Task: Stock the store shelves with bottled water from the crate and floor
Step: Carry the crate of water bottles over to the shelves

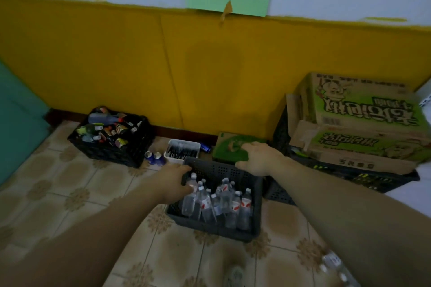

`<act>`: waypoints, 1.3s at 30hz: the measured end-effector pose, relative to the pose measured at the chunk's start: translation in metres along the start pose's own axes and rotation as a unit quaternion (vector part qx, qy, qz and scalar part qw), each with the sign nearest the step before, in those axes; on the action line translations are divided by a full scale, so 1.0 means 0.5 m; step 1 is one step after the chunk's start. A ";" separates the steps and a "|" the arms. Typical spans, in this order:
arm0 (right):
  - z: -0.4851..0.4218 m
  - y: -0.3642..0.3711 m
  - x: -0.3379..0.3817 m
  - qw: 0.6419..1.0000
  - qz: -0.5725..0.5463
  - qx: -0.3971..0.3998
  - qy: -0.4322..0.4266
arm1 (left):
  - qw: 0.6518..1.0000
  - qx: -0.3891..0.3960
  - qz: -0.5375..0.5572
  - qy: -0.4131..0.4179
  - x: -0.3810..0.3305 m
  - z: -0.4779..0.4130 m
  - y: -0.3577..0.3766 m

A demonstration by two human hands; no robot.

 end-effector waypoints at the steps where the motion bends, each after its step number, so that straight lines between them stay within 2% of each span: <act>1: -0.027 0.005 -0.005 1.000 -0.005 0.002 0.007 | 1.000 0.004 -0.003 0.000 0.013 -0.027 0.003; 5: -0.123 0.036 -0.035 0.997 -0.043 0.007 0.057 | 0.999 0.039 0.014 0.006 0.066 -0.132 0.038; 12: -0.290 0.094 -0.081 0.979 -0.142 -0.053 0.140 | 0.994 0.077 0.035 0.071 0.131 -0.313 0.139; 18: -0.444 0.191 -0.160 0.968 -0.167 -0.069 0.176 | 0.991 0.058 0.024 0.115 0.155 -0.469 0.241; 23: -0.574 0.310 -0.267 0.968 -0.141 -0.045 0.201 | 0.993 0.042 0.002 0.107 0.172 -0.599 0.389; 28: -0.666 0.437 -0.401 0.957 -0.142 -0.068 0.242 | 0.998 0.019 -0.038 0.054 0.241 -0.711 0.585; 33: -0.700 0.564 -0.533 0.944 -0.127 -0.081 0.292 | 0.998 0.031 -0.055 -0.025 0.300 -0.761 0.735; 39: -0.705 0.662 -0.627 0.917 -0.171 -0.108 0.343 | 0.991 -0.024 0.095 -0.090 0.346 -0.792 0.819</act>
Point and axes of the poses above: each hand's wrist, its own z-axis away from the middle knuckle, its own y-axis out of the palm, x = y × z, the point moved 10 cm from there along -z, towards the middle knuckle, and after that the axes turned 15 degrees about -z, right-handed, at the moved point
